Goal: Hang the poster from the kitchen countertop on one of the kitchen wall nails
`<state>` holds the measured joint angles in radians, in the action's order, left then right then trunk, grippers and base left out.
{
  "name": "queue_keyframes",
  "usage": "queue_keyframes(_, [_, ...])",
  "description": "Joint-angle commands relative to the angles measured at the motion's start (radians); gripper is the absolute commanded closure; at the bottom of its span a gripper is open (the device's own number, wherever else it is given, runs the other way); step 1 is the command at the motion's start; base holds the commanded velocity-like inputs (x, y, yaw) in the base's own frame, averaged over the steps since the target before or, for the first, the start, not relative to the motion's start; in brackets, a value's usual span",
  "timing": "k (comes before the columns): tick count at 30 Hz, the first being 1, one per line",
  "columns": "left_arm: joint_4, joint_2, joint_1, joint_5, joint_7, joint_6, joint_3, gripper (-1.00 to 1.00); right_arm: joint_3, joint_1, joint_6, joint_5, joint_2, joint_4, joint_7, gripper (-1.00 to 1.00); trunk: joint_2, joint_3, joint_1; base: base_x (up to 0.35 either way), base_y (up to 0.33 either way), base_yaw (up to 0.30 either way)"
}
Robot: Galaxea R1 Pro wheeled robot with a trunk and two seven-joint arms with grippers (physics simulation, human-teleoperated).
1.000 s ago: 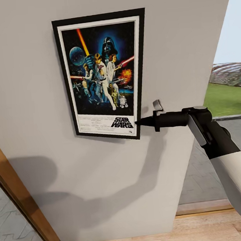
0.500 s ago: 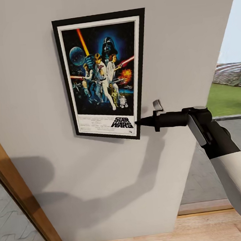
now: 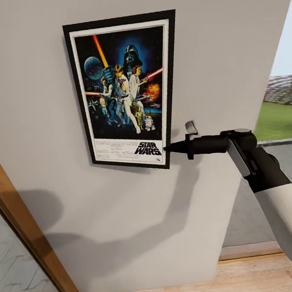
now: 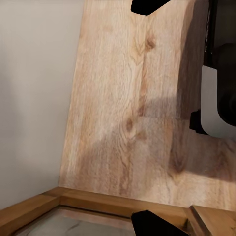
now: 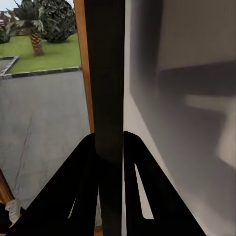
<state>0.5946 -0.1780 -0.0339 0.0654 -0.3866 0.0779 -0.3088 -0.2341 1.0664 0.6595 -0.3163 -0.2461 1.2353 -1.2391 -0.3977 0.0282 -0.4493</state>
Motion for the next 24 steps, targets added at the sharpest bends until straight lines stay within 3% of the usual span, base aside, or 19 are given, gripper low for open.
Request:
queue_keyframes(1, [0.0,0.0,0.0,0.007,-0.006,-0.001,-0.002,-1.0,-0.002,0.001,0.011,-0.009,-0.001,0.0,0.0,1.0,-0.002,0.002,-0.001,0.0,0.101,0.0])
queue_keyframes(24, [0.001,0.0,0.0,0.007,-0.006,-0.001,-0.002,-1.0,-0.002,0.001,0.011,-0.009,0.0,0.0,0.0,1.0,-0.002,0.002,-0.001,0.0,0.072,0.0])
